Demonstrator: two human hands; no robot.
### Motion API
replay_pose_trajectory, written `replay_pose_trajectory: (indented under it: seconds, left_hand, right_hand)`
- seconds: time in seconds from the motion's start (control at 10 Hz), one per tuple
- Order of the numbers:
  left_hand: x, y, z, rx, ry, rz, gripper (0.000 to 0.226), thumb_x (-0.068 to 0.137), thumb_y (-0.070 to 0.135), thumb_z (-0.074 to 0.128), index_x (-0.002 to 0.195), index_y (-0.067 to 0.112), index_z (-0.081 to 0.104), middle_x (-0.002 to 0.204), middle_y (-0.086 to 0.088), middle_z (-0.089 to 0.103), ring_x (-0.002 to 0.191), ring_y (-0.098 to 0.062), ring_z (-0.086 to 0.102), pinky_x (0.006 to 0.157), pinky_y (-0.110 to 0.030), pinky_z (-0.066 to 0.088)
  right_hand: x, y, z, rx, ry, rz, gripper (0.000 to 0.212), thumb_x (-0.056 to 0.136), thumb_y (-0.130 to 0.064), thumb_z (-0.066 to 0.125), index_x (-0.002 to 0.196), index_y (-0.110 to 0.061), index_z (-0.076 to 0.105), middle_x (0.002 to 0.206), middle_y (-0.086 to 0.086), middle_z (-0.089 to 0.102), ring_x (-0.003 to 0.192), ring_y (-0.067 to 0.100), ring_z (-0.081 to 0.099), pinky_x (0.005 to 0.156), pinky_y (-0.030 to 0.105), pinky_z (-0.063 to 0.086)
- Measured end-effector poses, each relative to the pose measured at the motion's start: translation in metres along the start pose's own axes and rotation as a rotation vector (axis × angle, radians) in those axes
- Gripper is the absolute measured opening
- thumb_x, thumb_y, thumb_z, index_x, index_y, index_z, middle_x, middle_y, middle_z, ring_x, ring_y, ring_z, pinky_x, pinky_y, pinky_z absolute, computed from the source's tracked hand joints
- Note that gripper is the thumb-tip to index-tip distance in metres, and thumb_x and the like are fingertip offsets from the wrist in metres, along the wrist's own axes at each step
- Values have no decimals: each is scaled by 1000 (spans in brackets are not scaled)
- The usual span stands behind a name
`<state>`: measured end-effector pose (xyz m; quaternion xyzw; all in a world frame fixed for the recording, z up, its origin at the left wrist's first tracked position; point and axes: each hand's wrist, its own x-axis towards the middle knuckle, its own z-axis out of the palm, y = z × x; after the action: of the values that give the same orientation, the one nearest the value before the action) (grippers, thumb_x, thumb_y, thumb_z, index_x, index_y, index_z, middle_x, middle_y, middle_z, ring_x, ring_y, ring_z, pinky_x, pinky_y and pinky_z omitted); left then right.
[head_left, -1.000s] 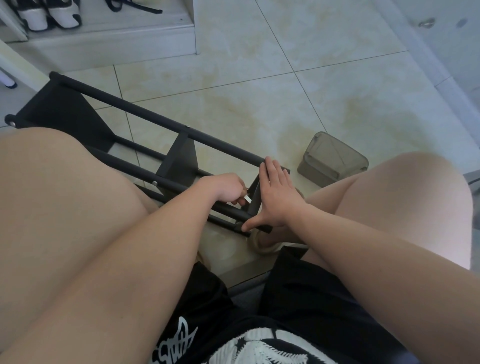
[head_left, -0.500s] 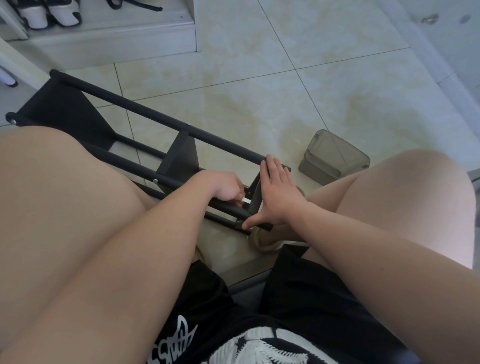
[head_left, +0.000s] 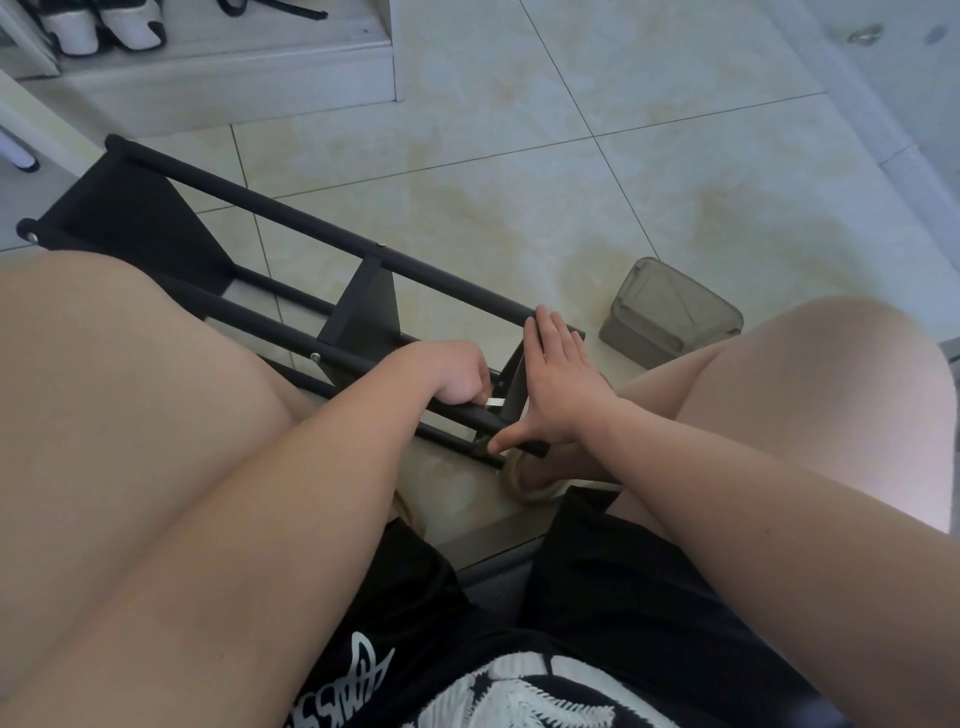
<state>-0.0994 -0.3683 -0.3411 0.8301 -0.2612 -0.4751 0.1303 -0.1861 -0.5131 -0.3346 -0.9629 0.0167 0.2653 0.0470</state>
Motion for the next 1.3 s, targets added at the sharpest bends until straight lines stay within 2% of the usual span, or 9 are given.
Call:
replay_pose_trajectory:
  seconds: [0.1,0.3,0.5,0.6,0.7,0.8,0.9,1.1,1.3]
  left_hand:
    - [3,-1,0,-57,73,-2,20,93,11,64,107,16,76,93,4,69,93,-18,63,87,-32,48]
    - [11,-2,1,-125,181,4,18,93,13,58,88,27,68,95,4,67,95,-20,62,86,-32,47]
    - [16,-1,7,-277,203,-11,15,96,22,53,91,30,65,103,4,67,102,-20,61,99,-41,49]
    - [18,-1,11,-346,217,-9,19,94,18,52,86,20,69,95,-1,75,97,-24,68,94,-44,54]
    - [18,-2,8,-339,280,6,26,92,16,55,75,30,66,83,7,71,90,-19,67,84,-35,53]
    - [19,-4,4,-297,366,31,29,92,18,60,70,37,61,84,15,65,90,-13,62,83,-29,46]
    - [22,-7,3,-342,396,37,26,89,19,64,69,36,63,84,17,66,85,-6,61,83,-29,48]
    - [27,-3,11,-765,356,-1,6,87,21,66,82,24,68,90,-1,75,90,-14,72,75,-30,57]
    - [26,-1,20,-758,418,-45,5,91,18,65,89,22,65,83,0,75,71,-5,73,67,-25,52]
  right_hand:
    - [1,1,0,-3,-5,-1,166,49,-92,69,157,-1,-18,164,16,-27,153,32,-24,124,45,-9]
    - [2,2,2,-6,-6,-2,166,49,-94,67,156,-1,-19,164,16,-27,152,32,-24,124,44,-10]
    - [3,2,2,-8,-7,-8,167,47,-94,67,156,-1,-19,164,17,-27,153,32,-24,125,45,-9]
    - [3,2,2,-7,-5,-7,167,47,-94,67,156,-2,-20,164,16,-27,153,32,-24,124,44,-9]
    - [3,2,2,-6,-3,-7,167,47,-94,67,157,-2,-19,164,16,-27,153,32,-24,125,45,-8]
    - [3,2,2,-8,-4,-6,167,48,-94,68,156,-2,-20,164,16,-27,153,32,-24,126,45,-8]
    - [3,2,2,-10,-2,-9,167,48,-94,67,156,-2,-20,164,16,-27,153,32,-24,126,45,-8]
    - [3,2,2,-9,-3,-10,167,48,-94,67,156,-1,-19,164,17,-27,152,33,-24,124,46,-8]
    - [3,1,3,-8,1,-7,167,48,-95,67,156,-1,-19,165,17,-26,153,33,-24,124,45,-8]
